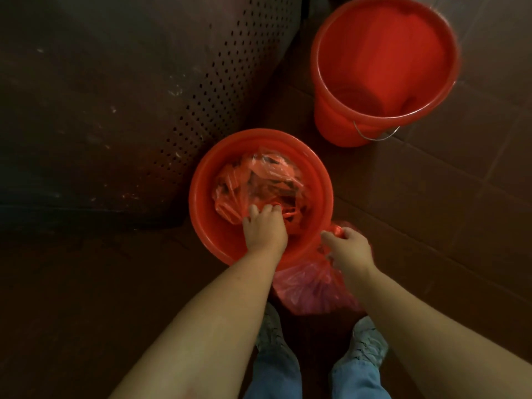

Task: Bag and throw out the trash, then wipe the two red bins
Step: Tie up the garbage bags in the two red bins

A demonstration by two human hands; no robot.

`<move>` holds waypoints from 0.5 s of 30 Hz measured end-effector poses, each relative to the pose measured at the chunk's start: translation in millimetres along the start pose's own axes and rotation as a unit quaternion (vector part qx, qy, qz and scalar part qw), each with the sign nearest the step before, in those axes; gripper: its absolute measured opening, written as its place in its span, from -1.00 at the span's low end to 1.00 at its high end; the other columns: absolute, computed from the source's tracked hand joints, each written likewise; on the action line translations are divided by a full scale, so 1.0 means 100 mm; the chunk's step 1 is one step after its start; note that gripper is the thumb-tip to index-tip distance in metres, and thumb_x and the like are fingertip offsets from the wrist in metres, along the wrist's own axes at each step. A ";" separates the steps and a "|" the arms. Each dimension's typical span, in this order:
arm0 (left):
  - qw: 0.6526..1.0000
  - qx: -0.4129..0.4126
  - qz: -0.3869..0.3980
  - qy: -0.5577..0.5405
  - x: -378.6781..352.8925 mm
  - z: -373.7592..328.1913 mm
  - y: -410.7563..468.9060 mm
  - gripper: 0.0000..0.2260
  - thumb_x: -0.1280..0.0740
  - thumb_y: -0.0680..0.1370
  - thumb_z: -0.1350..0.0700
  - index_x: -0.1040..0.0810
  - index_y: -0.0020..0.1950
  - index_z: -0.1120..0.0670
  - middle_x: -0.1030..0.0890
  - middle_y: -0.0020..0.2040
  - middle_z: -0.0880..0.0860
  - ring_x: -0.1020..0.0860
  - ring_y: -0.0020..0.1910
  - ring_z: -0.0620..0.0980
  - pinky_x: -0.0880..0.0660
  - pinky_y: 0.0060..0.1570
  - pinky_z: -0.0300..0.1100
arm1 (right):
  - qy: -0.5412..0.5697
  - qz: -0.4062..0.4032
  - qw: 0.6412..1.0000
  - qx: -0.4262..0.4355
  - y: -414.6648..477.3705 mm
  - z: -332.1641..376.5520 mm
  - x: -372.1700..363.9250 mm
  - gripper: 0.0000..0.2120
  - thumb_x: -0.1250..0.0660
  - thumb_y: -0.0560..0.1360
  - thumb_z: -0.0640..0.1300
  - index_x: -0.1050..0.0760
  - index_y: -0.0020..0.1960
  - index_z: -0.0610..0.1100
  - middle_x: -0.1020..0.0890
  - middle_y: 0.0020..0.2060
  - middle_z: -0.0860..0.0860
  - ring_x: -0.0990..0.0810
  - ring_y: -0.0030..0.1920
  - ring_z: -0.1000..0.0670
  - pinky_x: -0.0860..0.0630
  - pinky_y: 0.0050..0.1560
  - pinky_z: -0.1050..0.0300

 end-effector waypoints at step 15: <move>0.995 -0.037 0.065 0.067 0.09 -0.15 0.03 -0.75 -0.28 0.58 -0.08 -0.58 0.13 0.04 -0.62 0.15 0.06 -0.40 0.26 0.18 -0.31 0.24 0.03 | 0.083 0.025 0.992 -0.096 0.03 0.01 0.40 -0.91 -0.41 0.57 -0.14 -0.59 -0.10 -0.14 -0.61 -0.31 -0.09 -0.47 -0.47 0.05 -0.34 -0.49 0.18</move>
Point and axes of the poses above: each hand's wrist, its own y-axis towards the middle knuckle, its own x-axis out of the back of the hand, z = x × y, the point moved 2 cm from there along y, towards the middle knuckle
